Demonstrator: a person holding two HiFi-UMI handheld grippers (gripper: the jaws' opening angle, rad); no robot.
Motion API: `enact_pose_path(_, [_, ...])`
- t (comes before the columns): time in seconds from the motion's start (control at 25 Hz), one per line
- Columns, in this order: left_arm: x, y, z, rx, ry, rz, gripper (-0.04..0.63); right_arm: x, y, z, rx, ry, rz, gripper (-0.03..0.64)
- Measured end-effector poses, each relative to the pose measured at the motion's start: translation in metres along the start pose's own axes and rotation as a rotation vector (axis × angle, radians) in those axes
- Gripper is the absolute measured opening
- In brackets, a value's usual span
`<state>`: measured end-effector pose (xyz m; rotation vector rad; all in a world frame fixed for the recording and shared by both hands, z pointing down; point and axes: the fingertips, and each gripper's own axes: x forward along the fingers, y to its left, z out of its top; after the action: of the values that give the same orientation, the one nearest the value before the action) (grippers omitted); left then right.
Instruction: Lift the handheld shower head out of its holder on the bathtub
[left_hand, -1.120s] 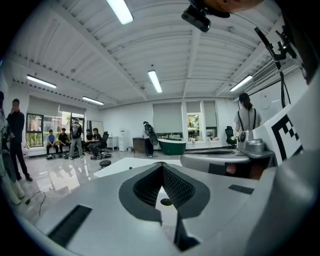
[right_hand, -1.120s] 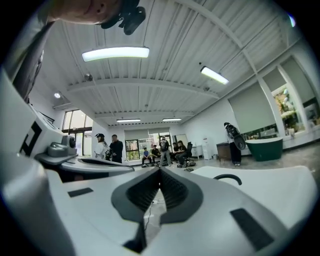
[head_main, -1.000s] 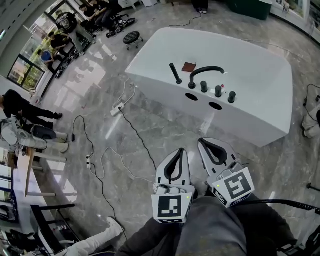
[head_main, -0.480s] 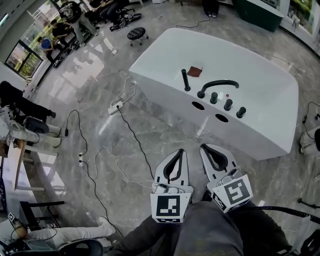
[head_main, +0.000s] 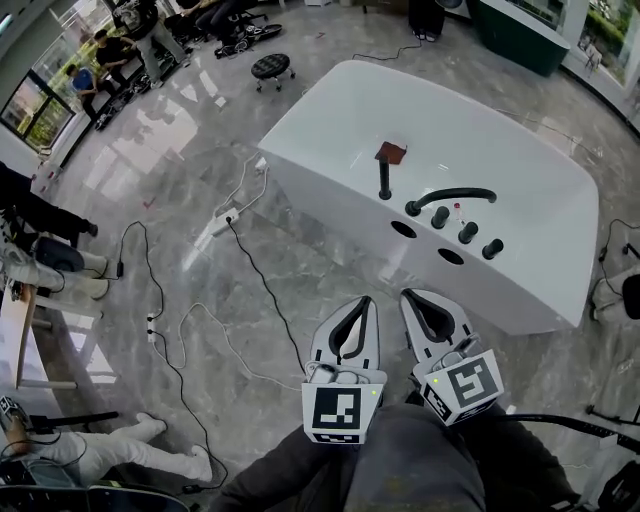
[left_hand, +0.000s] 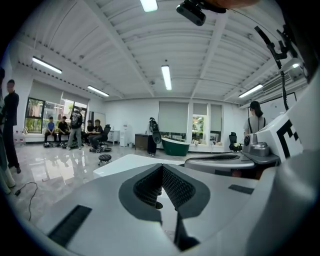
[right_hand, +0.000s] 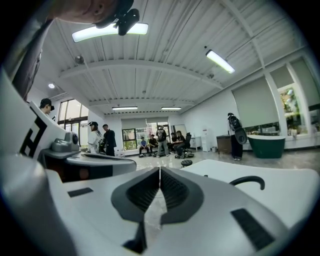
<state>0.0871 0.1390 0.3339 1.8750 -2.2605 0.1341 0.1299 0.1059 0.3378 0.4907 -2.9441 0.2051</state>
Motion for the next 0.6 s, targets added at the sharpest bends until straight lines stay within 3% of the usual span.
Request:
enact_pose_path(0.24, [0.012,0.034,0.007,-0.012,-0.014,-0.042,0.003,0.035,0.007,0.008,-0.006,0.004,-0.039,0.003])
enact_pose_path(0.6, [0.029,0.062,0.006,-0.039,0.002,-0.045,0.003,0.064,0.004,0.015,-0.019,0.016,-0.057,0.005])
